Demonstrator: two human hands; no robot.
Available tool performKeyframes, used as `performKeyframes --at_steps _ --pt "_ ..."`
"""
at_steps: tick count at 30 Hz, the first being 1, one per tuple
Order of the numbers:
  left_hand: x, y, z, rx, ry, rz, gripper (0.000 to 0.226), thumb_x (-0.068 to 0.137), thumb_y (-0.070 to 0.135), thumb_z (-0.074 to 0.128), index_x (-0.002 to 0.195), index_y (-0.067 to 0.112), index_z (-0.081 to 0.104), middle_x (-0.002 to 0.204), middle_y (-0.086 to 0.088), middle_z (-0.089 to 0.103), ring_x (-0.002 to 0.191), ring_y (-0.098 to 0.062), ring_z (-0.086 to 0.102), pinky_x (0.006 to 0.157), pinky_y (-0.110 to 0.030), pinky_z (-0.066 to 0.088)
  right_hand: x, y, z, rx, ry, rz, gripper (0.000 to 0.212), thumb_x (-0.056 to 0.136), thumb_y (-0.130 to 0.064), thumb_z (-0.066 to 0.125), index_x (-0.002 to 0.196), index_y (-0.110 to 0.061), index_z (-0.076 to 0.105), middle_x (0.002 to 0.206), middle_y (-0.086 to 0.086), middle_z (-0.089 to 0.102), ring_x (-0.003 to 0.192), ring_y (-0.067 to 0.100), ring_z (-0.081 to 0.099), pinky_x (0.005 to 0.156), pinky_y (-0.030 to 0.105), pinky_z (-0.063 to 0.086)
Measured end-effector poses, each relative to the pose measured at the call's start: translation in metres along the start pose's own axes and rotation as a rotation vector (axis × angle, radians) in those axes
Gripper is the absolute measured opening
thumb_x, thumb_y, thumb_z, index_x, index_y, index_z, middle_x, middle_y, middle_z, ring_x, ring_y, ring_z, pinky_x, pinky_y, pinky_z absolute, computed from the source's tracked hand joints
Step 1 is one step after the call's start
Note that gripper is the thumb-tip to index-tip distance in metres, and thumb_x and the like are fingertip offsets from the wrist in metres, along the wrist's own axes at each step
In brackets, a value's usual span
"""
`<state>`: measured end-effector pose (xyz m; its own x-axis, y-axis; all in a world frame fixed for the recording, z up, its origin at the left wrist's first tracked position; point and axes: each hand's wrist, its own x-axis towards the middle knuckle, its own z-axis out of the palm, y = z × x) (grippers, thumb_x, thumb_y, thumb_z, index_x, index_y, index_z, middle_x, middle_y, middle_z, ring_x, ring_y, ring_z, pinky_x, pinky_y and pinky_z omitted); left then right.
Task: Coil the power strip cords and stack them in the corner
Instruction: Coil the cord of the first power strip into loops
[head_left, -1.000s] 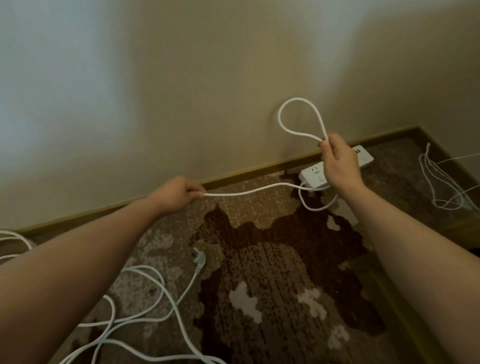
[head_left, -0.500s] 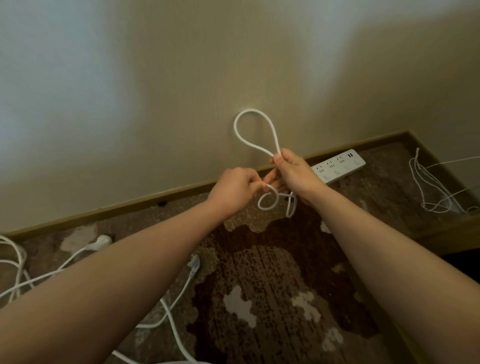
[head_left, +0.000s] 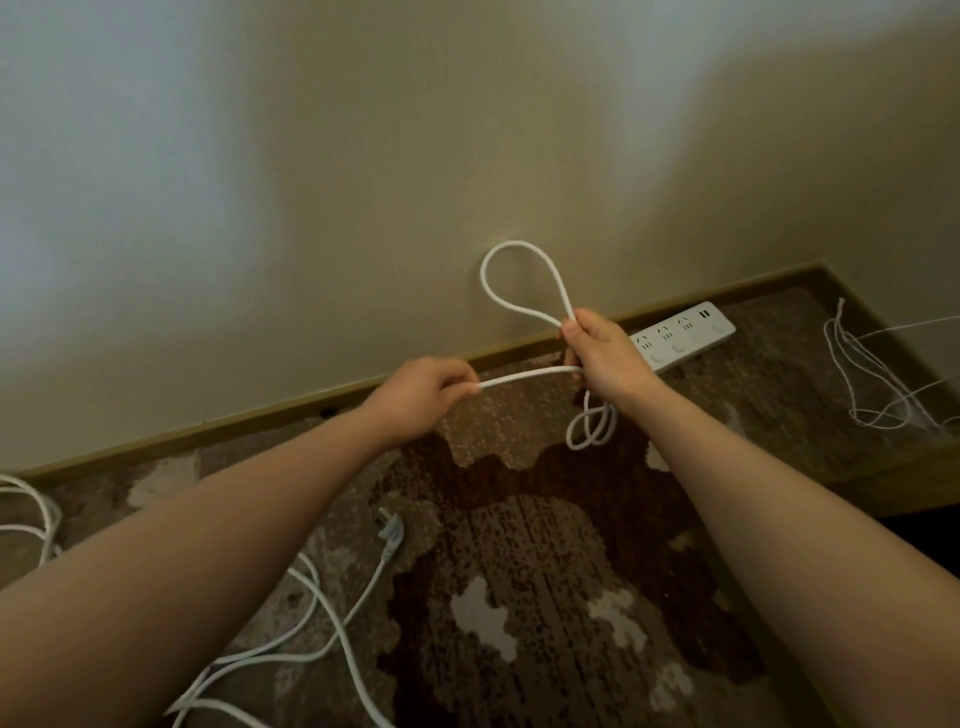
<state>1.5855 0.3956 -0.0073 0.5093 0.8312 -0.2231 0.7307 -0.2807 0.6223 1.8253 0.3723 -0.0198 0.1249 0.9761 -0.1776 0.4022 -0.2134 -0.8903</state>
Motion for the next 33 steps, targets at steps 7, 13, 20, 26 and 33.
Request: performKeyframes --at_steps 7,13,20,26,33 --pt "-0.008 -0.022 -0.043 0.037 0.156 -0.075 0.016 0.091 0.031 0.058 0.089 0.023 0.073 0.068 0.008 0.066 0.062 -0.001 0.056 0.057 -0.025 0.039 -0.003 0.019 -0.031 -0.150 0.068 -0.013 0.026 0.105 -0.026 0.042 0.092 -0.014 0.061 0.071 -0.002 0.052 0.063 0.013 0.049 0.063 0.033 0.039" --pt "0.005 0.024 -0.059 -0.157 0.392 0.026 0.019 0.092 0.034 0.055 0.084 0.028 0.071 0.053 0.007 0.050 0.045 -0.004 0.039 0.048 -0.025 0.030 -0.012 0.005 -0.038 0.183 0.006 -0.111 0.026 0.093 -0.050 0.052 0.071 -0.039 0.060 0.056 -0.018 0.043 0.048 -0.001 0.037 0.045 0.012 0.031" --pt "0.004 0.003 -0.051 -0.111 0.278 -0.059 0.021 0.093 0.035 0.052 0.090 0.025 0.070 0.057 0.007 0.051 0.051 -0.010 0.042 0.050 -0.027 0.031 -0.013 0.005 -0.042 -0.109 0.065 -0.132 0.041 0.099 -0.046 0.051 0.070 -0.017 0.056 0.055 -0.012 0.042 0.048 0.004 0.038 0.052 0.027 0.033" --pt "-0.016 -0.014 -0.043 -0.025 -0.075 -0.051 0.027 0.099 0.024 0.045 0.105 0.015 0.070 0.068 0.011 0.052 0.064 -0.007 0.048 0.058 -0.015 0.036 -0.018 0.004 -0.072 -0.250 0.305 -0.044 0.051 0.101 -0.046 0.048 0.084 0.001 0.056 0.063 0.005 0.046 0.056 0.018 0.044 0.056 0.036 0.035" --pt "0.001 0.105 -0.063 -0.384 0.304 0.174 0.025 0.096 0.027 0.045 0.084 0.030 0.067 0.053 0.017 0.054 0.048 0.003 0.044 0.046 -0.010 0.034 -0.017 -0.009 -0.077 -0.147 0.354 0.020 0.048 0.104 -0.046 0.040 0.082 -0.006 0.057 0.066 0.003 0.047 0.058 0.016 0.042 0.054 0.033 0.035"
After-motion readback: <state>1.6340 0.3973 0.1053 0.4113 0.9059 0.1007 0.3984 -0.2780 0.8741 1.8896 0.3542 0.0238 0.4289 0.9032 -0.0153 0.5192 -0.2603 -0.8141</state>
